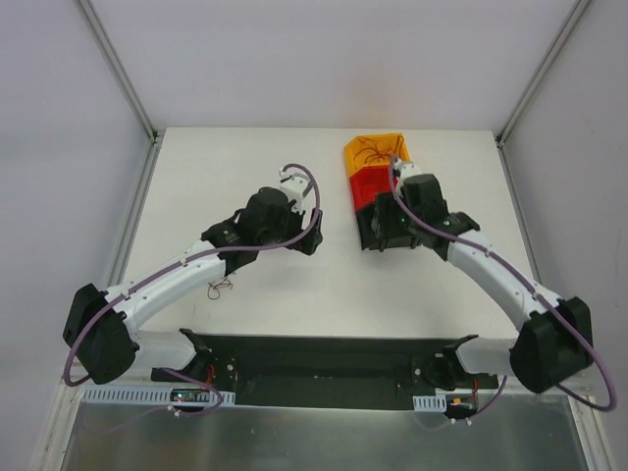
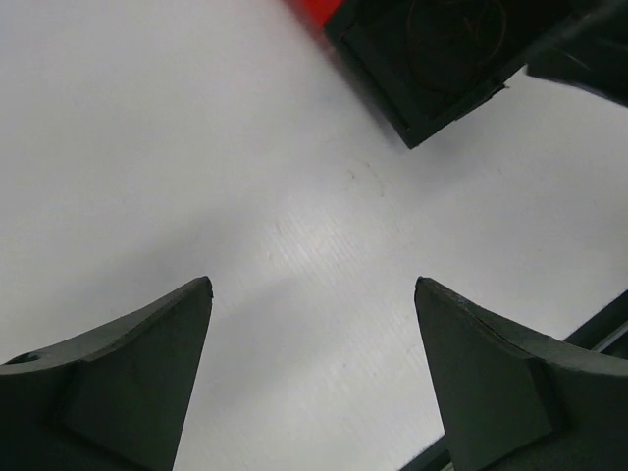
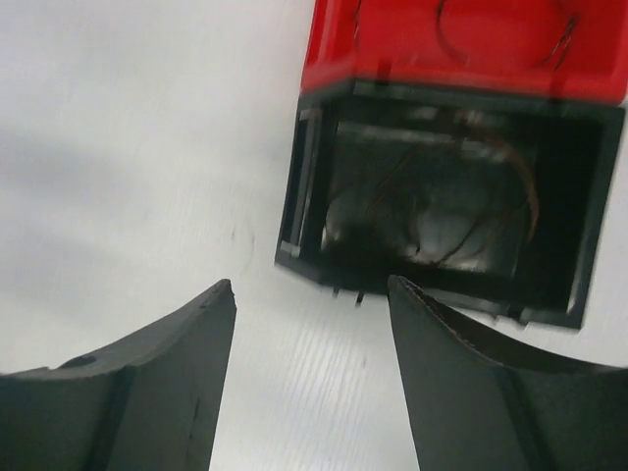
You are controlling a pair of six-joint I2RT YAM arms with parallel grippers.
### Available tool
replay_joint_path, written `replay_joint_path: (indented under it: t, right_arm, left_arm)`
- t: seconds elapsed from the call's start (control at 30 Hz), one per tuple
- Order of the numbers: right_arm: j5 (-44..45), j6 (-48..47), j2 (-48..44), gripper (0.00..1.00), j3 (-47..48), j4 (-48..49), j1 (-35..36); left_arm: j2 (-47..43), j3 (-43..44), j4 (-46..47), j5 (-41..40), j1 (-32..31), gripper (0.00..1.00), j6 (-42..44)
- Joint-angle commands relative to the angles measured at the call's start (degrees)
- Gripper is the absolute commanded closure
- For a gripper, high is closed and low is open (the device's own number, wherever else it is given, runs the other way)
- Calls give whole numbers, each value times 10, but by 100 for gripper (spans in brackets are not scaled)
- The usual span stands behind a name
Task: Untangle the cables
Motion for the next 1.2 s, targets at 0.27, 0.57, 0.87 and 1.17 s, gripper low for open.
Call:
replay_joint_path:
  t: [0.27, 0.57, 0.87, 1.17]
  right_arm:
    - [-68, -4, -303, 27, -207, 91, 4]
    - [-100, 2, -341, 26, -240, 123, 4]
    - [-93, 8, -370, 26, -238, 106, 4]
    - [-156, 67, -333, 26, -252, 131, 5]
  left_arm:
    - [-168, -152, -189, -15, 323, 12, -269]
    - [-211, -228, -239, -65, 416, 2, -369]
    - [-76, -255, -199, 58, 440, 73, -379]
    - [-54, -262, -113, 143, 253, 100, -340]
